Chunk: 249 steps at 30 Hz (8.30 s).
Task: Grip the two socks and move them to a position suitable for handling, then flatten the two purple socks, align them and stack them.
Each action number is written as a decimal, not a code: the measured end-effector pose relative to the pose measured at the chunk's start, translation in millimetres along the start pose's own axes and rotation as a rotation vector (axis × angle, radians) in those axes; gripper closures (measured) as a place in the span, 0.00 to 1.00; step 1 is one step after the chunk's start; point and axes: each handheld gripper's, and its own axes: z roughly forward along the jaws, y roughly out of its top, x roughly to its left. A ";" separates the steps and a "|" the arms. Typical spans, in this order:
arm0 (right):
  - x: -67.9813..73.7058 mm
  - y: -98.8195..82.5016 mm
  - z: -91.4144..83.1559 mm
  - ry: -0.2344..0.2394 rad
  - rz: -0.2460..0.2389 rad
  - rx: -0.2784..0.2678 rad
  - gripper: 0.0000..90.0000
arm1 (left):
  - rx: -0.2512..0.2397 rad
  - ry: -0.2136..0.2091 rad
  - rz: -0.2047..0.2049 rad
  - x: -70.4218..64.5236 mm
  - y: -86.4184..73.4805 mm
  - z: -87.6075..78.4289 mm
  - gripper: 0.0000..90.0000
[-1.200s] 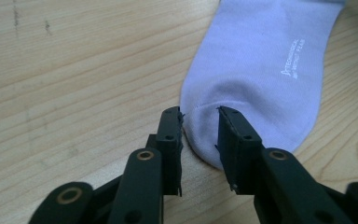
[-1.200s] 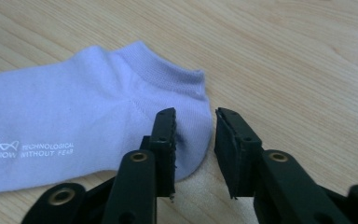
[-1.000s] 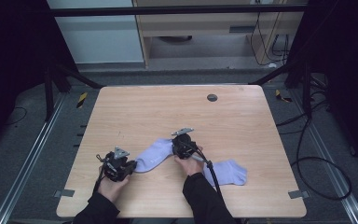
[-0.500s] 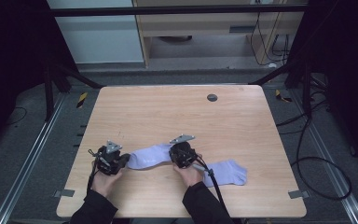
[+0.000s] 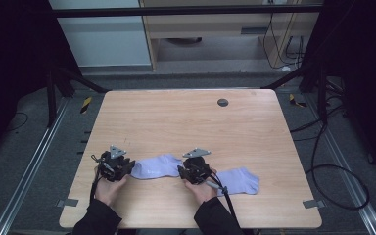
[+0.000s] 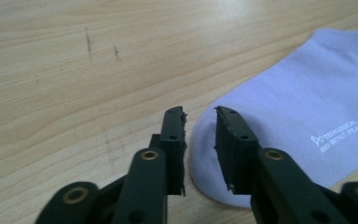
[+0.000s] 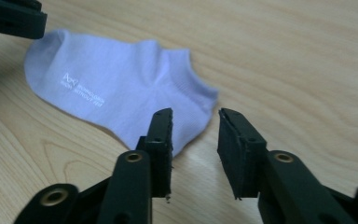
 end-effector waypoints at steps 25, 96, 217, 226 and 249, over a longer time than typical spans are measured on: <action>-90.6 -22.4 -91.8 -0.105 0.019 -0.079 0.56 | -0.069 -0.181 0.039 -72.3 23.9 -11.2 0.60; -72.3 -56.8 -101.2 0.019 -0.004 0.047 0.99 | 0.092 -0.311 0.177 -129.3 11.3 -2.9 0.99; -25.5 15.2 -84.6 0.024 -0.069 -0.027 0.97 | -0.031 -0.243 0.010 -64.2 27.8 -43.7 0.97; -35.5 -2.6 -107.5 0.008 -0.065 -0.021 0.97 | -0.006 -0.304 0.041 -88.4 29.3 -41.3 0.97; -52.5 -45.5 -118.7 0.015 -0.019 0.041 0.97 | 0.086 -0.355 0.101 -119.0 12.2 -22.7 0.97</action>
